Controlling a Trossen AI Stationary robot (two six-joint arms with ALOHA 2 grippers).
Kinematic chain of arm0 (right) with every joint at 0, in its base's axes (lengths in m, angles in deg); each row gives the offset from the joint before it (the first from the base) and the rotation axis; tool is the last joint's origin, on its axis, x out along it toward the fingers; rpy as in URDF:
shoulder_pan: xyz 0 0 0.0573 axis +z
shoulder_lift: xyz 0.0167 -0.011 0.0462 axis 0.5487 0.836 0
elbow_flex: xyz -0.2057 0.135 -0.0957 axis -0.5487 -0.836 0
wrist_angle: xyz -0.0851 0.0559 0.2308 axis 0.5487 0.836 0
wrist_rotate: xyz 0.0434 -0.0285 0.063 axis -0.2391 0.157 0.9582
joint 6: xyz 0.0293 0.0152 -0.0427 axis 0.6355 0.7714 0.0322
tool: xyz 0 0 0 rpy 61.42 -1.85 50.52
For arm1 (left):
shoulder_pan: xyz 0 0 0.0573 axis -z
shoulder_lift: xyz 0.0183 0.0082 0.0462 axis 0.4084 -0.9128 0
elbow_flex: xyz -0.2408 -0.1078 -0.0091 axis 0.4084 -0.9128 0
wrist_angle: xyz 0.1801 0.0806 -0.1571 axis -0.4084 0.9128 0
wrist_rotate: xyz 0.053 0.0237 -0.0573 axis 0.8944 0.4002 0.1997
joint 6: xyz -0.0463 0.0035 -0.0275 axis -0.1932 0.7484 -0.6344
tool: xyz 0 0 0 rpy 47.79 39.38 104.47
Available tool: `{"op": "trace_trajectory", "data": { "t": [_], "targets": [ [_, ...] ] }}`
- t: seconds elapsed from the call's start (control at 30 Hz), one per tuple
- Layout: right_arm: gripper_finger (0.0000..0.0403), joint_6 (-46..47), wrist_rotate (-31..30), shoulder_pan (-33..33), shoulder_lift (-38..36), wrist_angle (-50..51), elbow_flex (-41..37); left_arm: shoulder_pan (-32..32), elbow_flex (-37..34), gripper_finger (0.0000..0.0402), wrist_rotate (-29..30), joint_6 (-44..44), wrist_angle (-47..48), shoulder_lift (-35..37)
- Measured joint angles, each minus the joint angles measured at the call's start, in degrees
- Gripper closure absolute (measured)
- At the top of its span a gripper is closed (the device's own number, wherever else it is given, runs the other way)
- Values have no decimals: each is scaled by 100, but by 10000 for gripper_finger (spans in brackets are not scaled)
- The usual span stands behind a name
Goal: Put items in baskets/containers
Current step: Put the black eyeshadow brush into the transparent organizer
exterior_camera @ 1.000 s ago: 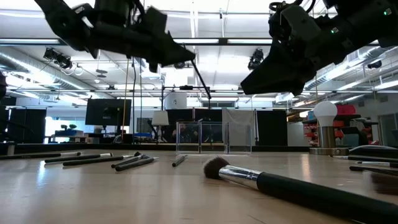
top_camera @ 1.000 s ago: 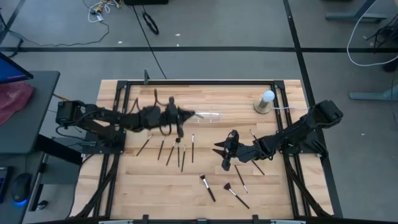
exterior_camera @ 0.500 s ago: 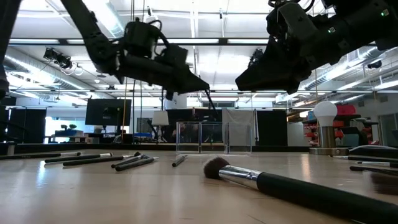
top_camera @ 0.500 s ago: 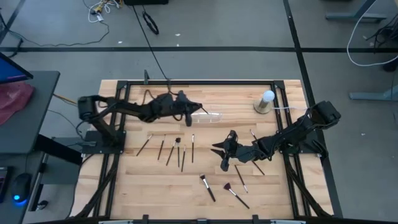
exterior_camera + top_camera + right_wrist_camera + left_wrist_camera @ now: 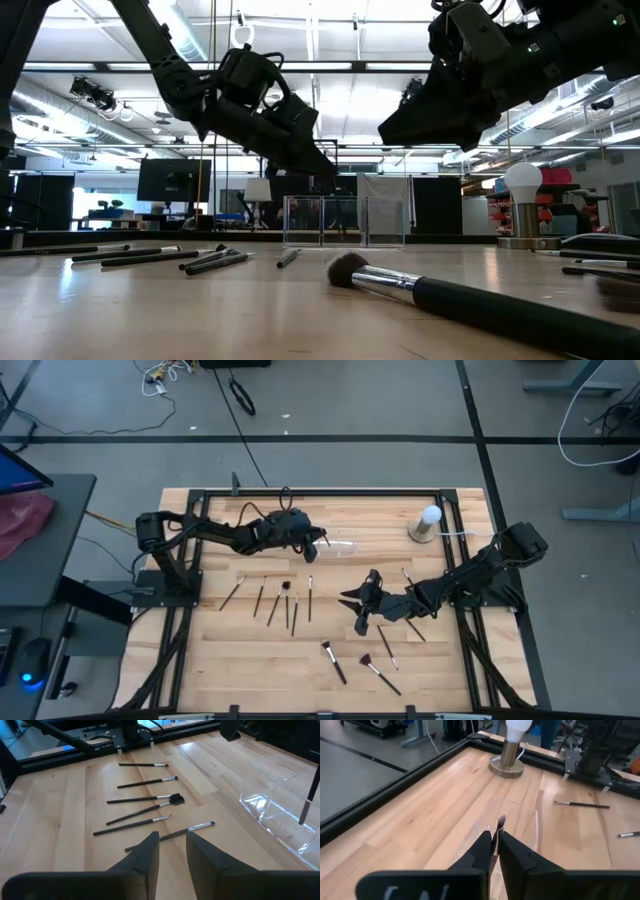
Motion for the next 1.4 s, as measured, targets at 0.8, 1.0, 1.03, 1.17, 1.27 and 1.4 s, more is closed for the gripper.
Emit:
{"op": "trace_trajectory", "data": {
  "t": [0.8,1.0,1.03,1.17,1.27,1.4],
  "targets": [
    [305,15,2,0,4,-44,0,-77,-2,282,-252,-279,-76,-264],
    [305,15,1,0,4,-40,0,-228,-4,227,-402,-131,0,-15],
    [305,14,1,0,4,-24,0,-244,-4,222,-469,-100,68,90],
    [305,148,38,0,4,90,0,-247,-6,214,-645,52,614,664],
    [305,217,236,-33,4,130,0,-89,0,218,-659,297,1117,1161],
    [304,212,250,-128,-1,183,0,367,2,226,-637,610,1761,1644]
  ]
}}
